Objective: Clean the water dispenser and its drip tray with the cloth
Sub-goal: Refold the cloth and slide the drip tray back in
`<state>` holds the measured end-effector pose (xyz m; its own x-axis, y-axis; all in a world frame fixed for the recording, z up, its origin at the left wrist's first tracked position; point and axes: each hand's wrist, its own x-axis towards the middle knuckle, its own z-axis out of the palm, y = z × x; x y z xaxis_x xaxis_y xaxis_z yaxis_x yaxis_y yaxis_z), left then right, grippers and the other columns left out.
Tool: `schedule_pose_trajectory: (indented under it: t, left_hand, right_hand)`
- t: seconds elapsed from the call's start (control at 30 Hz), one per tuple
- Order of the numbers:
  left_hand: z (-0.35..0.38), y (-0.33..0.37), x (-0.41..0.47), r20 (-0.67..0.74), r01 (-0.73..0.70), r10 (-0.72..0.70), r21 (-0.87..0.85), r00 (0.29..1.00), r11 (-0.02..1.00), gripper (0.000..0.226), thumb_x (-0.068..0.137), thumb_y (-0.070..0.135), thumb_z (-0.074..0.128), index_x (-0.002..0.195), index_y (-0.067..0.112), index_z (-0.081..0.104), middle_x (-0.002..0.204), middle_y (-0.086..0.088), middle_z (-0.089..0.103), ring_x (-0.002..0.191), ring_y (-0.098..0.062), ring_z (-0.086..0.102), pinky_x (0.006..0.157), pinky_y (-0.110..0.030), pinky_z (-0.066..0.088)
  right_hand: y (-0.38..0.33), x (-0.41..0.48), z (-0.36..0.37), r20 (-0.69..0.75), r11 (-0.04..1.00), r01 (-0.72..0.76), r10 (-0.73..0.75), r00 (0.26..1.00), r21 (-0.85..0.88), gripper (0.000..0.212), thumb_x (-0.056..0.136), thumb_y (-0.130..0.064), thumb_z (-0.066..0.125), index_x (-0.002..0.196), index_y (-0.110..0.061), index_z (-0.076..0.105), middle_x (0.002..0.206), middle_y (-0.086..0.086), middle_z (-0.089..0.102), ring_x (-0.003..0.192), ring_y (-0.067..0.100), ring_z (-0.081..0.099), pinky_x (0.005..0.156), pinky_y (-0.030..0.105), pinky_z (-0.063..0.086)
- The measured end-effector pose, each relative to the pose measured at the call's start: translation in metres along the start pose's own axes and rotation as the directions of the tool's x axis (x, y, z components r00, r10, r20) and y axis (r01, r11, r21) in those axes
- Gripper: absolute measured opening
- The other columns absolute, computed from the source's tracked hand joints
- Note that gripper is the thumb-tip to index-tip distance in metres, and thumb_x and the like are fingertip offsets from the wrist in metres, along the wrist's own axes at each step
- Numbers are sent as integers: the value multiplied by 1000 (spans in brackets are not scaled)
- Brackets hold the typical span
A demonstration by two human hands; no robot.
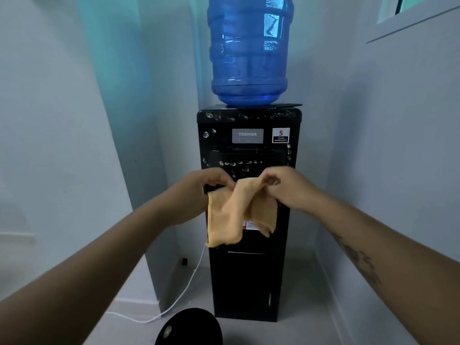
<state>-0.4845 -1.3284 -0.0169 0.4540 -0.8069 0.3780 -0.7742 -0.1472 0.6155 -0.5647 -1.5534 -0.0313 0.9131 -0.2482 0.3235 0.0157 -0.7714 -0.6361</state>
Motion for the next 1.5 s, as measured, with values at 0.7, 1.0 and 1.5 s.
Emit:
schedule_pose_trajectory:
  t: [0.7,1.0,1.5]
  left_hand:
    - [15,8,73,-271,32,-71,-148,960,989,3,89,23,71,86,23,69,83,5,72,76,-7,67,65,-17,49]
    - [-54,-12,173,-478,270,-72,359,876,893,48,86,56,64,114,18,60,96,2,60,109,-19,45,88,-32,44]
    - [-56,-50,308,-253,333,-244,421,936,843,62,69,72,70,100,23,49,102,-2,54,107,-22,46,76,-34,44]
  right_hand:
    - [-4,-2,-22,53,886,27,-58,997,462,44,84,-36,73,124,-44,57,117,-15,68,109,5,65,88,25,51]
    - [15,39,-75,-96,866,-6,62,993,501,21,92,-28,64,111,-36,65,96,-13,75,86,6,72,70,24,52]
    - [56,97,-89,-87,882,-15,63,994,471,18,93,-25,63,106,-35,69,99,-9,76,92,9,72,84,32,55]
